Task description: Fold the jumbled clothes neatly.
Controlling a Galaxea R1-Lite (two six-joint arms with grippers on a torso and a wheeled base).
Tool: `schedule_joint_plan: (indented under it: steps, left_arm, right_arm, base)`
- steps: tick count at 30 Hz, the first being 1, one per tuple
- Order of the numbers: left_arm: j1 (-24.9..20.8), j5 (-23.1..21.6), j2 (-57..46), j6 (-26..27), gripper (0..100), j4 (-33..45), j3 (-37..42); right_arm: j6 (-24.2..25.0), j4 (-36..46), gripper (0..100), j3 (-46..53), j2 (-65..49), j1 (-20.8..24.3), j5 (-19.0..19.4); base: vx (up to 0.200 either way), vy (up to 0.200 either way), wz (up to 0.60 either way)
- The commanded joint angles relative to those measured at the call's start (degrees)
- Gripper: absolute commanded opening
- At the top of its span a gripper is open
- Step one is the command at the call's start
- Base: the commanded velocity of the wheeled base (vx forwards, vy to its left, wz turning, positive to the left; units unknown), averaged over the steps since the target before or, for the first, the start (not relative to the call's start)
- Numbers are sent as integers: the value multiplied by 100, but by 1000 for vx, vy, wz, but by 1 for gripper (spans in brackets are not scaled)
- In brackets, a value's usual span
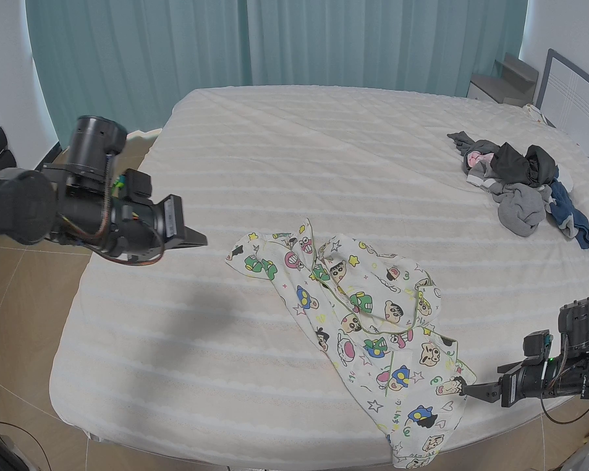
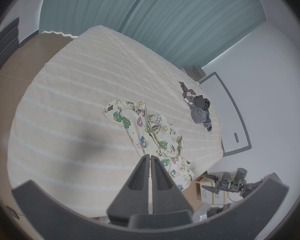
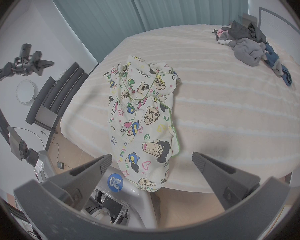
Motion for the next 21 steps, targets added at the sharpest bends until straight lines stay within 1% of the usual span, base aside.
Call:
schedule_joint_plan:
  steps: [1, 2, 4, 7, 9, 10, 11, 12, 14, 15, 16, 18, 20, 21]
  left_arm:
    - [-332, 329, 1423, -234, 0, -629, -615]
    - [-341, 373, 1775, -251, 0, -761, -975]
    - [-341, 408, 2047, -304, 0, -779, -1292]
    - [-341, 434, 2109, -322, 0, -770, -1371]
    - [-376, 487, 2381, -366, 0, -770, -1723]
    - [-385, 496, 2539, -374, 100, -796, -1907]
    - [-385, 496, 2557, -374, 100, -796, -1933]
    - [-402, 513, 2777, -374, 100, -779, -2224]
    - [-446, 531, 2944, -392, 100, -770, -2434]
    - [-508, 680, 3172, -401, 100, -761, -2698]
    - [-508, 680, 3172, -401, 100, -761, -2698]
    - [-648, 1181, 3638, -427, 100, -735, -3340]
    - [-675, 1234, 3726, -427, 100, -717, -3480]
    - [-745, 1304, 3858, -453, 100, -673, -3700]
  right_arm:
    - [10, 142, 100, 367, -942, 84, -47]
    - [19, 142, 100, 507, -1127, 145, -47]
    - [10, 142, 100, 586, -1206, 154, -38]
    - [10, 142, 100, 604, -1214, 154, -38]
    - [10, 142, 100, 674, -1250, 171, 6]
    - [19, 160, 100, 674, -1258, 198, 32]
    - [19, 160, 100, 674, -1258, 198, 32]
    - [19, 204, 100, 674, -1267, 198, 41]
    - [19, 239, 100, 674, -1276, 198, 41]
    - [10, 265, 100, 674, -1276, 215, 67]
    - [10, 265, 100, 674, -1276, 215, 67]
    - [10, 265, 100, 674, -1346, 418, 93]
    - [19, 265, 100, 674, -1390, 470, 85]
    - [19, 292, 100, 674, -1478, 567, 85]
  base:
    - [0, 0, 0]
    - [0, 0, 0]
    - [0, 0, 0]
    - [0, 0, 0]
    - [0, 0, 0]
    - [0, 0, 0]
    - [0, 0, 0]
    - [0, 0, 0]
    - [0, 0, 0]
    - [0, 0, 0]
    - [0, 0, 0]
    - [0, 0, 0]
    - [0, 0, 0]
    - [0, 0, 0]
